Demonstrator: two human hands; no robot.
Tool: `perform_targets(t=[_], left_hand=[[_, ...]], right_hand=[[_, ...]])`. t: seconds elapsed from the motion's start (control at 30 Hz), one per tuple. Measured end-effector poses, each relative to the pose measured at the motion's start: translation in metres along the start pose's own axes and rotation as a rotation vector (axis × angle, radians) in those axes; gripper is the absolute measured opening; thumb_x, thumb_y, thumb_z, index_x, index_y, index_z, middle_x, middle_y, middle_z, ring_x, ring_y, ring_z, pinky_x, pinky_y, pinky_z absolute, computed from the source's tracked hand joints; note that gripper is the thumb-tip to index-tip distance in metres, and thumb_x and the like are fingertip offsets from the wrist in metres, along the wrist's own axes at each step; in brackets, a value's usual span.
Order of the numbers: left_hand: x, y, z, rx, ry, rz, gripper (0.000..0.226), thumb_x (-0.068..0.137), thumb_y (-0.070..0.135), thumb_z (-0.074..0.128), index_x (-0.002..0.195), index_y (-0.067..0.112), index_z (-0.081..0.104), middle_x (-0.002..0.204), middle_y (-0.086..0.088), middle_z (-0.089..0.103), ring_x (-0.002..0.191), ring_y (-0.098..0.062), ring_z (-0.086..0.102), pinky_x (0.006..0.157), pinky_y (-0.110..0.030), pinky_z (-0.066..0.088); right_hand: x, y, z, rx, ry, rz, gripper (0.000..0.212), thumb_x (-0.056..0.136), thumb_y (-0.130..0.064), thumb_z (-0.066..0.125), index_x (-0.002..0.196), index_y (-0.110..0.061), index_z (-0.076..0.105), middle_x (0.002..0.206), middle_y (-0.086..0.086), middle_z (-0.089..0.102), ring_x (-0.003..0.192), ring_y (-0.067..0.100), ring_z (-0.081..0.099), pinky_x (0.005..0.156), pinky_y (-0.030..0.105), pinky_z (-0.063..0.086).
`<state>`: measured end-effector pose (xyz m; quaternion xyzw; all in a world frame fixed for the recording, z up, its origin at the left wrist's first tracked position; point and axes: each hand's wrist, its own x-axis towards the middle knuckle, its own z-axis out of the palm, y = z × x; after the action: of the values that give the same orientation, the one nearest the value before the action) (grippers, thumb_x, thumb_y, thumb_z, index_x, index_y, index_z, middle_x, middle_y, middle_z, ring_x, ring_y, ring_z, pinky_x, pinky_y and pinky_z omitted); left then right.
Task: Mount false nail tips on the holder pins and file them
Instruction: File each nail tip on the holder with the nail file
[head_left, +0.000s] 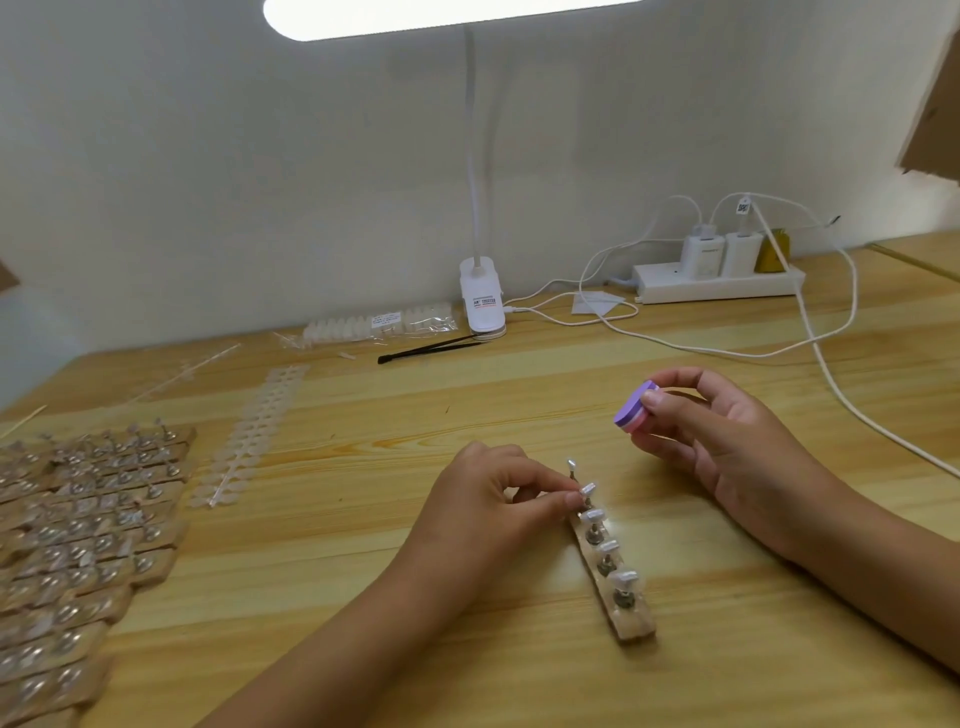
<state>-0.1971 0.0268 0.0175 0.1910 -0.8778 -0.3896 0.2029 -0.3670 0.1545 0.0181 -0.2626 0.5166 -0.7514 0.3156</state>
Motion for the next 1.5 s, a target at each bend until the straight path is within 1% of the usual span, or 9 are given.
perform_targets(t=[0.33,0.43,0.6,0.73,0.83,0.93,1.03,1.27,1.5], left_hand=[[-0.011,-0.002,0.000,0.048,-0.085,0.081,0.007,0.077,0.046,0.073,0.080,0.040,0.070,0.077,0.018,0.055,0.082,-0.001,0.047,0.067,-0.011,0.033],[-0.011,-0.002,0.005,0.039,-0.094,0.042,0.015,0.074,0.054,0.071,0.079,0.040,0.069,0.077,0.020,0.056,0.080,0.001,0.047,0.067,-0.011,0.034],[-0.007,-0.002,0.002,-0.198,-0.132,-0.155,0.012,0.076,0.039,0.081,0.077,0.028,0.075,0.056,0.019,0.048,0.056,0.003,0.043,0.054,-0.012,0.034],[-0.006,0.000,-0.008,-0.550,-0.022,-0.116,0.015,0.071,0.039,0.080,0.071,0.027,0.071,0.073,0.014,0.071,0.078,0.009,0.064,0.067,-0.003,0.043],[-0.005,0.001,-0.008,-0.701,0.117,-0.047,0.005,0.081,0.033,0.072,0.083,0.029,0.071,0.087,0.007,0.075,0.074,-0.001,0.064,0.070,-0.013,0.050],[-0.004,0.004,-0.002,-0.724,0.112,-0.046,0.016,0.084,0.031,0.070,0.096,0.021,0.069,0.094,-0.004,0.077,0.079,-0.009,0.069,0.069,-0.017,0.052],[-0.002,0.003,0.001,-0.686,0.094,-0.055,0.028,0.080,0.032,0.068,0.105,0.022,0.074,0.086,0.004,0.075,0.078,-0.004,0.067,0.069,-0.014,0.049],[0.001,0.000,0.004,-0.679,0.066,-0.052,0.022,0.074,0.031,0.072,0.092,0.020,0.077,0.074,0.013,0.071,0.070,0.006,0.061,0.065,-0.008,0.045],[0.003,-0.002,0.004,-0.705,0.075,-0.073,0.023,0.073,0.028,0.075,0.094,0.019,0.076,0.092,0.004,0.076,0.084,-0.003,0.068,0.074,-0.013,0.050]], right_hand=[[0.001,-0.002,-0.002,0.034,0.018,0.023,0.032,0.071,-0.022,0.070,0.101,-0.014,0.060,0.080,0.005,0.073,0.074,0.011,0.069,0.064,0.019,0.056],[0.002,-0.004,-0.003,0.088,0.036,0.052,0.032,0.072,-0.020,0.068,0.102,-0.012,0.059,0.078,0.004,0.072,0.071,0.010,0.067,0.064,0.019,0.057],[-0.001,-0.005,-0.003,0.086,-0.031,0.072,0.033,0.074,-0.020,0.069,0.104,-0.013,0.060,0.083,0.005,0.072,0.073,0.009,0.068,0.065,0.019,0.057],[-0.003,-0.007,-0.002,0.099,-0.088,0.087,0.035,0.073,-0.020,0.070,0.106,-0.014,0.060,0.087,0.005,0.071,0.075,0.010,0.068,0.066,0.020,0.057],[-0.004,-0.007,-0.002,0.085,-0.129,0.086,0.040,0.073,-0.020,0.070,0.112,-0.017,0.063,0.086,0.006,0.070,0.075,0.011,0.068,0.067,0.021,0.057],[-0.006,-0.008,0.001,0.053,-0.178,0.081,0.039,0.071,-0.024,0.073,0.110,-0.021,0.071,0.084,0.005,0.070,0.074,0.010,0.067,0.067,0.021,0.056],[-0.009,-0.006,0.005,0.013,-0.220,0.080,0.029,0.071,-0.026,0.071,0.099,-0.022,0.077,0.082,0.004,0.069,0.073,0.009,0.067,0.066,0.020,0.056],[-0.015,-0.004,0.010,-0.011,-0.224,0.065,0.029,0.071,-0.026,0.072,0.099,-0.024,0.075,0.079,0.006,0.069,0.071,0.012,0.067,0.063,0.020,0.056],[-0.016,-0.005,0.014,-0.049,-0.144,0.065,0.040,0.066,-0.028,0.073,0.102,-0.012,0.065,0.075,0.004,0.070,0.067,0.010,0.066,0.059,0.018,0.055]])
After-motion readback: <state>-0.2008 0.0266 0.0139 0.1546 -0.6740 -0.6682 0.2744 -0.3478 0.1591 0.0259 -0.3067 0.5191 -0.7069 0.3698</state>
